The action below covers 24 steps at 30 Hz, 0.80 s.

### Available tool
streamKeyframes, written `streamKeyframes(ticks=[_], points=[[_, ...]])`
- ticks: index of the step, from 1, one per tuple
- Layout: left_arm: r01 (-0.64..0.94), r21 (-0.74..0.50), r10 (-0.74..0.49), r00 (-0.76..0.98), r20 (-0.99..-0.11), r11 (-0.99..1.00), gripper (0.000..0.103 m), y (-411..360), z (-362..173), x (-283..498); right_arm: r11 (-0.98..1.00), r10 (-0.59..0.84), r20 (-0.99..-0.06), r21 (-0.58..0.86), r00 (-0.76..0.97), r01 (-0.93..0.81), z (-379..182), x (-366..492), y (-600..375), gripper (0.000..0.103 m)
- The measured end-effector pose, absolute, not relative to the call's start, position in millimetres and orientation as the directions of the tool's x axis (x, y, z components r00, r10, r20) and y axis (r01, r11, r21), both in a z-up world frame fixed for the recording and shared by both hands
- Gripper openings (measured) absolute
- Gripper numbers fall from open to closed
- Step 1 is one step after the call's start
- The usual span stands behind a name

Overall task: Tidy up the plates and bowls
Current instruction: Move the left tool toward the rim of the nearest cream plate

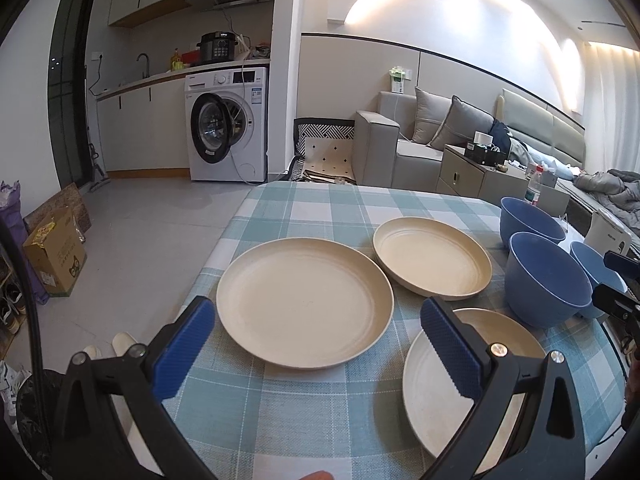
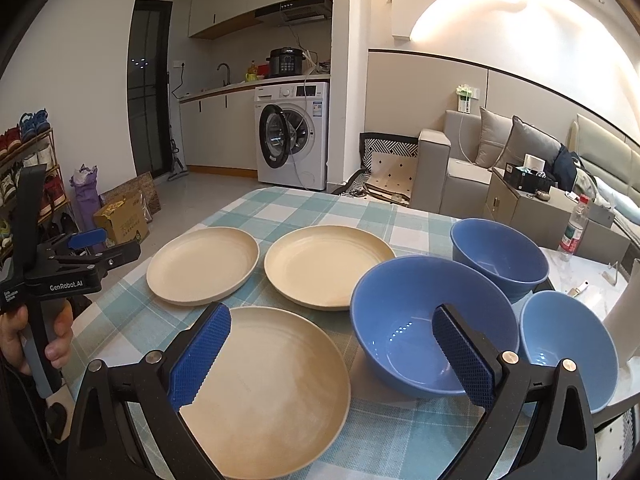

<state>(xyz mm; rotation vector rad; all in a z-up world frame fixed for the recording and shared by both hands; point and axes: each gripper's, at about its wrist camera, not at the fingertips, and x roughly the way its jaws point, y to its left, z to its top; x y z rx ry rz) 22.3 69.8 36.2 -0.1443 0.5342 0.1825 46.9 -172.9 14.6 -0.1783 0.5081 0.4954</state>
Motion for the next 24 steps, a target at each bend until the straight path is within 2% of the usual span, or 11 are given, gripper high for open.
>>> streamKeyframes(ticks=[24], points=[[-0.282,-0.128,0.17,0.82,-0.547,0.951,0.103,119.2,47.1,46.5,0.825,0.487,-0.531,0.02,0.693,-0.565,32.1,83.1,-115.1,0.103]])
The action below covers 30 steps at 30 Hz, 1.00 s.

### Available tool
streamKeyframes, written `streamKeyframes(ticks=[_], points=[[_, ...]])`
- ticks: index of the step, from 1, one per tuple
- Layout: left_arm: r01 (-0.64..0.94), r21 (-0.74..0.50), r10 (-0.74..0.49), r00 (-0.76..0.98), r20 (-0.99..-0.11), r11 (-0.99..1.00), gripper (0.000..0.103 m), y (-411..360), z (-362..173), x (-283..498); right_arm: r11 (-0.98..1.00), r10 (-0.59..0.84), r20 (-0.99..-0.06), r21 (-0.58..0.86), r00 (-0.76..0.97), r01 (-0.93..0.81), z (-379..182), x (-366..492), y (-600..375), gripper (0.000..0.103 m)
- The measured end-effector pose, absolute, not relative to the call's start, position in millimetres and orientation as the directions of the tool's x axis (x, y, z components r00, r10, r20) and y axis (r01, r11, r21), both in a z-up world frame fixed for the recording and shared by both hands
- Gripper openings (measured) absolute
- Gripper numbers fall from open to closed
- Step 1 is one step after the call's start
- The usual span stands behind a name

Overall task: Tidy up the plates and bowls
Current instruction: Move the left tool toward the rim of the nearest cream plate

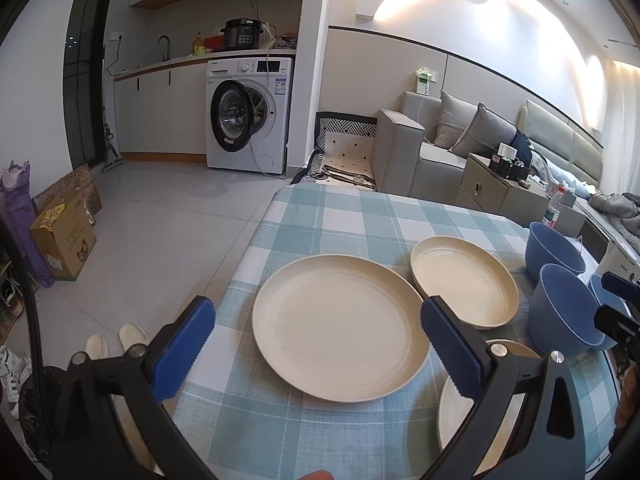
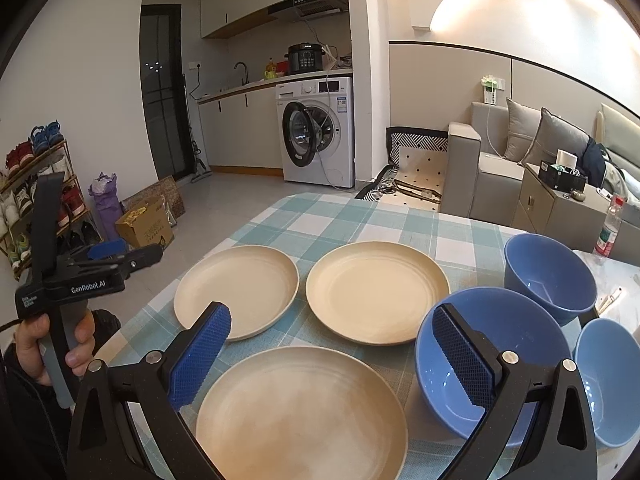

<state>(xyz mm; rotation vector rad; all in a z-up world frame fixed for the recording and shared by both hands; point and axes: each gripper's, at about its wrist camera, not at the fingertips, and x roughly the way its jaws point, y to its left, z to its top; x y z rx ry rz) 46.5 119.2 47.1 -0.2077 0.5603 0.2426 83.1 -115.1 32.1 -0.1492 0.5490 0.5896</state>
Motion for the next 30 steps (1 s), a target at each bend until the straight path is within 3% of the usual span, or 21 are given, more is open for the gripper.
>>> streamKeyframes(ticks=[30], points=[[-0.294,-0.091,0.186,0.785,-0.591,0.951,0.103,147.7,20.3,70.1,0.797,0.496,-0.611,0.04,0.617,-0.602,0.0,128.0,-49.2,0.103]])
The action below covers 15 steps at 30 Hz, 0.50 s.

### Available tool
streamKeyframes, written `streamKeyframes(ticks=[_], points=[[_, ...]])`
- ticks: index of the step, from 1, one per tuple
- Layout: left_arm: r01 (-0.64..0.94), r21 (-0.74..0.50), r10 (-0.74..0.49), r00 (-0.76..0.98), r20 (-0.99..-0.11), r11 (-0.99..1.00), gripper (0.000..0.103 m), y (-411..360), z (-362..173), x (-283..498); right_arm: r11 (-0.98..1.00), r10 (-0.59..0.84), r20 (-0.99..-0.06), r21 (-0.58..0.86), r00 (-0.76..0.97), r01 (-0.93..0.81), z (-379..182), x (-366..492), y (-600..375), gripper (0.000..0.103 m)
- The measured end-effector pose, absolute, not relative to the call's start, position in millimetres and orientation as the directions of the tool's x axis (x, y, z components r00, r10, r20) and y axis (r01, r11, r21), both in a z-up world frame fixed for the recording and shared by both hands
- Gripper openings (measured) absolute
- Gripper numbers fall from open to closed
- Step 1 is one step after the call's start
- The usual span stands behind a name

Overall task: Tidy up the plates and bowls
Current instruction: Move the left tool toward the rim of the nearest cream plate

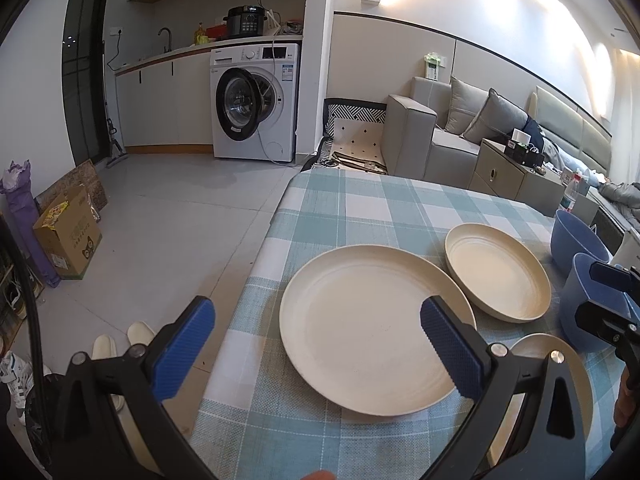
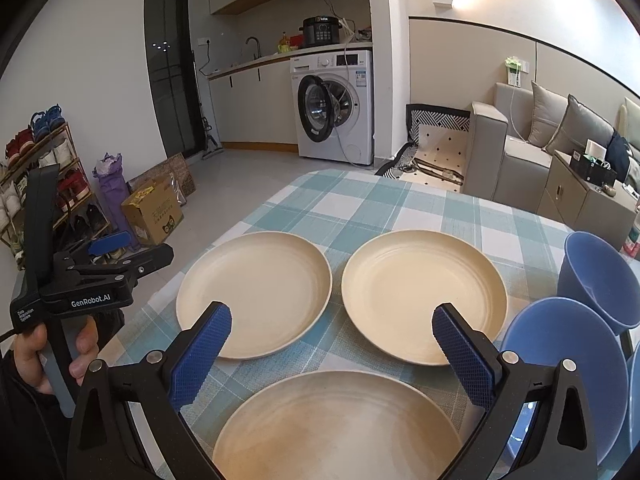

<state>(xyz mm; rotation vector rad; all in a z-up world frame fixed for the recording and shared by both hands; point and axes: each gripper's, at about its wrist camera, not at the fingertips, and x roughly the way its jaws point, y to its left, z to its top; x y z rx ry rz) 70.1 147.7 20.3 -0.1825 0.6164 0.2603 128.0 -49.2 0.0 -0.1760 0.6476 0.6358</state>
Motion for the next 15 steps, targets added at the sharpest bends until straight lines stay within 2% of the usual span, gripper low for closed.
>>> streamKeyframes(ticks=[8,15], points=[[-0.292,-0.072,0.195,0.782,-0.593,0.954,0.103,150.2,10.5,73.5,0.805,0.484,-0.654,0.073,0.581,-0.589,-16.6,144.9,-42.3,0.103],[-0.276,-0.071,0.171,0.756,-0.632,0.958,0.103,151.8,3.0,76.8,0.8,0.472,-0.685,0.066,0.556,-0.597,-30.4,151.2,-27.6,0.102]])
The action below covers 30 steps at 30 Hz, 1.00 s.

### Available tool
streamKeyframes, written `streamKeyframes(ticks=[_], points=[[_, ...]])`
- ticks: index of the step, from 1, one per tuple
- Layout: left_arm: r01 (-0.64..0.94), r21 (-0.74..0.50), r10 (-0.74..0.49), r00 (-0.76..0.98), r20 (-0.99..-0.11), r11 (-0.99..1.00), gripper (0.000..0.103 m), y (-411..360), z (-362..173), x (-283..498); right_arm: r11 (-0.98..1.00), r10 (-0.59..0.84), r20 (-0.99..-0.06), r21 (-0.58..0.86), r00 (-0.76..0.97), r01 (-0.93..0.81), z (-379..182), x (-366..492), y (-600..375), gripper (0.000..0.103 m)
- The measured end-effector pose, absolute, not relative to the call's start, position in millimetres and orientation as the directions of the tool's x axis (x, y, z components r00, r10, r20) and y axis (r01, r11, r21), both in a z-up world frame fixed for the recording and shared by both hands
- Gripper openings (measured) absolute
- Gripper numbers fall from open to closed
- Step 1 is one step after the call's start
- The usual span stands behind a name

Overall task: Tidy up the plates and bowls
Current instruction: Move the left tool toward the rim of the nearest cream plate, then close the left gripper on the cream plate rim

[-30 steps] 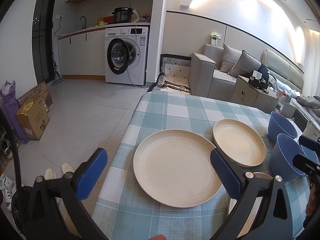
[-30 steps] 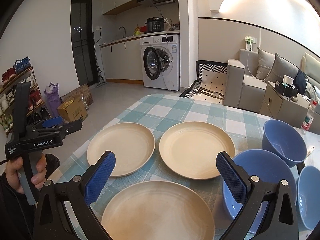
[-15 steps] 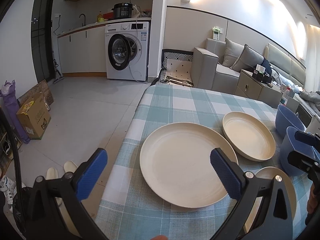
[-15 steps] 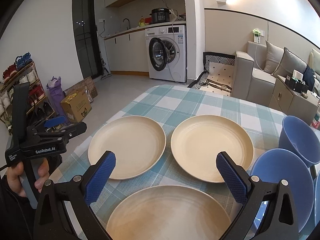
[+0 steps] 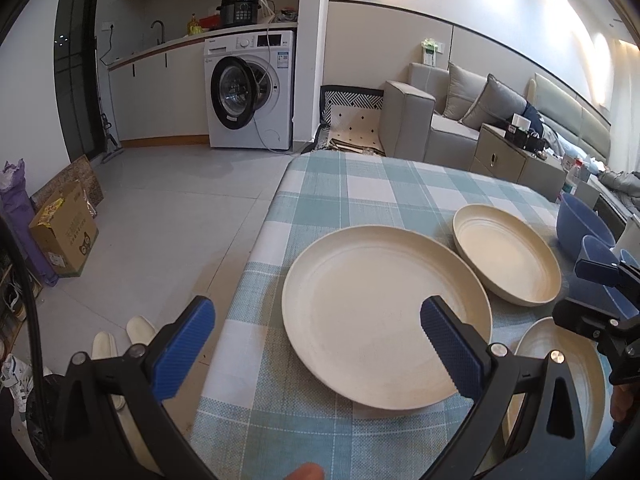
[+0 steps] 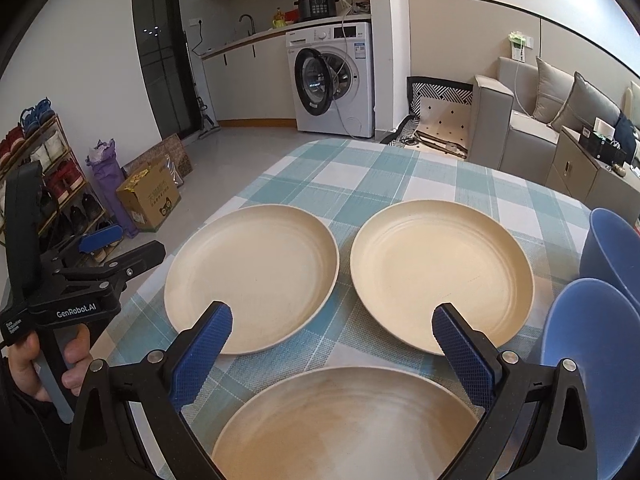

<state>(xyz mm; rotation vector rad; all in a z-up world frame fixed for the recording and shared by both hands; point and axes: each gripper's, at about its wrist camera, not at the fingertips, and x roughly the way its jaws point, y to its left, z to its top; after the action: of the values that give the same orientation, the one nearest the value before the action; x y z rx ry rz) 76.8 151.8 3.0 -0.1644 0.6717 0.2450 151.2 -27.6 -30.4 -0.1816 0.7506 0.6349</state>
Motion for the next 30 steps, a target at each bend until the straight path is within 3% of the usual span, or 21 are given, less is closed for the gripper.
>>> streamKeyframes(ticks=[4,8,15,26,30], points=[[-0.263,-0.041,0.174,0.74,-0.65,0.964,0.103,147.4,-2.9,79.2,0.793,0.477,-0.701,0.083,0.53,-0.604,-37.9,156.2,-20.2,0.099],[-0.259,-0.064,0.152,0.73,-0.667,0.964,0.103,151.1,-8.5,81.8,0.789,0.476,-0.72,0.096,0.505,-0.607,-45.1,161.9,-13.7,0.089],[-0.276,-0.096,0.137,0.714,-0.687,0.956,0.103,160.5,-19.9,83.1,0.781,0.471,-0.751,0.113,0.462,-0.614,-60.2,169.8,-2.1,0.082],[-0.283,-0.1,0.13,0.691,-0.711,0.954,0.102,162.9,-35.2,87.5,0.778,0.466,-0.778,0.134,0.421,-0.614,-71.9,179.7,6.5,0.077],[-0.295,-0.11,0.129,0.681,-0.721,0.949,0.091,167.1,-40.3,88.9,0.779,0.459,-0.788,0.136,0.41,-0.612,-75.9,183.4,10.1,0.07]])
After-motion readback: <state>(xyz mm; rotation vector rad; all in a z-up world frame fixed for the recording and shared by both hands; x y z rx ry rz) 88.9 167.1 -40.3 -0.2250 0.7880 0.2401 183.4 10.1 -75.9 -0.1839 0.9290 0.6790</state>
